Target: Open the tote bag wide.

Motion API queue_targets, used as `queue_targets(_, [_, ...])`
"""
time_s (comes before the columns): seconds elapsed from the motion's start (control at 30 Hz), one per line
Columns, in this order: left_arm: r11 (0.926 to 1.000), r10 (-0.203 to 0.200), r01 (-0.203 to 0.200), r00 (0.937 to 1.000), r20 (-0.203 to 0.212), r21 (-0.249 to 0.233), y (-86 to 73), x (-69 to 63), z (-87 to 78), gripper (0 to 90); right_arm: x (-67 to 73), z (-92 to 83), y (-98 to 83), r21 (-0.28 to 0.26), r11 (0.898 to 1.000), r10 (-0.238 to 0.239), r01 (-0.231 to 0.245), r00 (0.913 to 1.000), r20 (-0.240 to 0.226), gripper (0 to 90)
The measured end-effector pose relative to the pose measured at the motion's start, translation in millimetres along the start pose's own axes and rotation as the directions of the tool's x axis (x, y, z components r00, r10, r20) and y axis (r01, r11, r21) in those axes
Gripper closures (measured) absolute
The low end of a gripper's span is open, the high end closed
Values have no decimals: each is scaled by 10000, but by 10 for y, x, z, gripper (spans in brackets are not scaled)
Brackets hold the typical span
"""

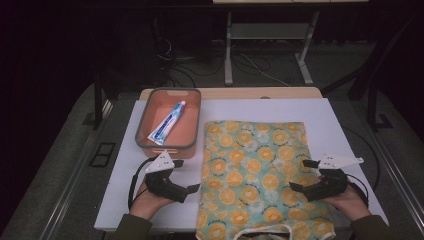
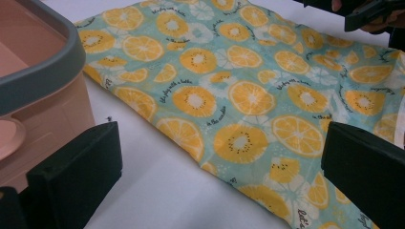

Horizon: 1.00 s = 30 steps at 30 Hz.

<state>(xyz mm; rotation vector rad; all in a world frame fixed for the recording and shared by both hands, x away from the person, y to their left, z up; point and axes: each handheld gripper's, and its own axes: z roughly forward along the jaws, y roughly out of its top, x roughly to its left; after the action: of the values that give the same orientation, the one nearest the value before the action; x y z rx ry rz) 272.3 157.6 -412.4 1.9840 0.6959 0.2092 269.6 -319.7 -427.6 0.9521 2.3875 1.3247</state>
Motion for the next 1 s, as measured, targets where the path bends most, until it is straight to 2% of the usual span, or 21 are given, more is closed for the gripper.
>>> queue_targets(0.33, [9997,-29,32,9999,-136,252,-1,-47,34,0,-26,-13,-8,-57,9999,87,-87,10000,26,31])
queue_targets(0.6, [9992,22,-18,9999,-102,404,3,-105,114,16,1,-25,-2,-17,10000,-33,33,9999,148,31])
queue_targets(1.0, [9934,30,-21,10000,-81,1144,-15,-166,398,71,-9,-17,-8,30,10000,-50,50,9998,196,31])
